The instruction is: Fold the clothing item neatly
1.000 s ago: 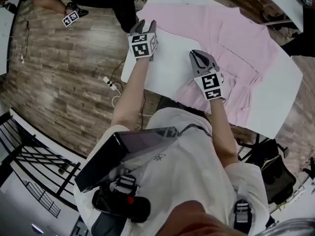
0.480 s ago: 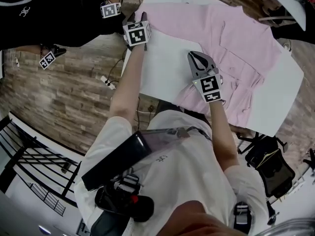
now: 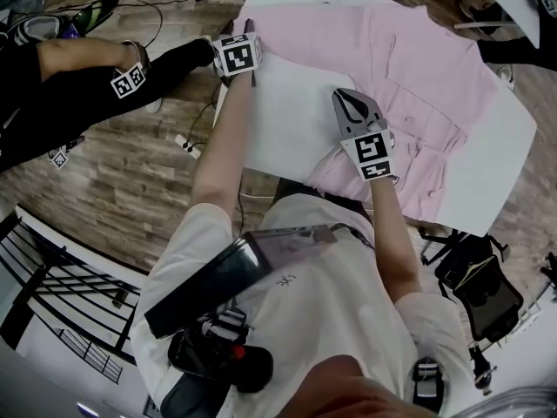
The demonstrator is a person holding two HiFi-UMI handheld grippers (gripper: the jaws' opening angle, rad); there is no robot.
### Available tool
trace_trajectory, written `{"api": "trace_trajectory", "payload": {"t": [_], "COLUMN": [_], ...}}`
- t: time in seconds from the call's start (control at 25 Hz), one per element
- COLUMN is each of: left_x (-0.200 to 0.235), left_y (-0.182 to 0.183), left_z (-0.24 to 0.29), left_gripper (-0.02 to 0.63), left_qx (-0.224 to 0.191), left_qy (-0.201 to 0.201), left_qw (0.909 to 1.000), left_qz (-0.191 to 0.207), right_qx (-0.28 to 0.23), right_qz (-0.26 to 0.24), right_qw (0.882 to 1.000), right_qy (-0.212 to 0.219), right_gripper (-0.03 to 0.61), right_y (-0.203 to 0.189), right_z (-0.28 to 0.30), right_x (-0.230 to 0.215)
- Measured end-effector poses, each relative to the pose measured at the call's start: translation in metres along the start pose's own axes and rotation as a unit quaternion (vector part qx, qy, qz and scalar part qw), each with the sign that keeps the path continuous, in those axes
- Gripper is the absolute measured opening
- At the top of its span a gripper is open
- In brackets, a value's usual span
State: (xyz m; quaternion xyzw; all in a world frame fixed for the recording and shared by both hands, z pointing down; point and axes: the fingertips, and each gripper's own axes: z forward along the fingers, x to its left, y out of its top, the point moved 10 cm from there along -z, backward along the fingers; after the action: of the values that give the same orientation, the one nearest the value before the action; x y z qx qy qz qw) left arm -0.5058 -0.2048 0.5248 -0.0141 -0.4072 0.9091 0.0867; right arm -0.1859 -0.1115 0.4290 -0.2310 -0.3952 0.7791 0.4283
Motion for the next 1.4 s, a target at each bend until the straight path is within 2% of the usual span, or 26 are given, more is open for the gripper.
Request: {"api": "trace_trajectory", "payload": {"t": [0.08, 0.16, 0.24, 0.4, 0.48, 0.6, 0.76, 0.88, 1.08, 1.4], "left_x": [0.004, 0.007, 0.007, 0.01, 0.009, 0.002, -0.021, -0.045, -0.076, -0.14], "left_y": [0.001, 0.004, 0.004, 0.004, 0.01, 0.019, 0.031, 0.036, 0.038, 0.033], "left_z": [-0.001, -0.007, -0.009, -0.013, -0.023, -0.048, -0.081, -0.098, -0.113, -0.123], "left_gripper": [0.151, 0.079, 0.038, 0.031, 0.031, 0.031, 0.031, 0.031, 0.031, 0.031], "left_qx": [-0.001, -0.005, -0.005, -0.008, -0.032, -0.094, -0.173, -0.201, -0.215, -0.213], "left_qy": [0.004, 0.005, -0.001, -0.014, -0.015, -0.019, -0.04, -0.064, -0.095, -0.146], "left_qw": [0.9999, 0.9997, 0.9996, 0.9994, 0.9985, 0.9945, 0.9841, 0.9765, 0.9694, 0.9601], "left_qz": [-0.009, -0.023, -0.028, -0.032, -0.042, -0.044, 0.002, 0.041, 0.072, 0.108], "right_qx": [0.001, 0.001, 0.001, -0.005, -0.008, -0.013, -0.021, -0.028, -0.041, -0.045], "right_qz": [0.002, 0.003, 0.004, 0.004, 0.005, 0.007, 0.012, 0.021, 0.03, 0.047], "right_qw": [1.0, 1.0, 1.0, 1.0, 1.0, 1.0, 0.999, 0.999, 0.998, 0.996], "right_qy": [-0.001, -0.003, -0.004, -0.004, -0.006, -0.011, -0.021, -0.031, -0.039, -0.064], "right_gripper": [0.005, 0.005, 0.005, 0.005, 0.005, 0.005, 0.005, 0.005, 0.005, 0.005], "right_y": [0.001, 0.001, -0.001, 0.0, 0.001, 0.002, -0.005, -0.013, -0.024, -0.054], "right_z": [0.001, 0.001, 0.002, 0.002, 0.0, -0.006, -0.018, -0.03, -0.053, -0.103], "right_x": [0.0, 0.0, 0.0, 0.002, 0.004, 0.007, 0.01, 0.008, 0.004, -0.012]}}
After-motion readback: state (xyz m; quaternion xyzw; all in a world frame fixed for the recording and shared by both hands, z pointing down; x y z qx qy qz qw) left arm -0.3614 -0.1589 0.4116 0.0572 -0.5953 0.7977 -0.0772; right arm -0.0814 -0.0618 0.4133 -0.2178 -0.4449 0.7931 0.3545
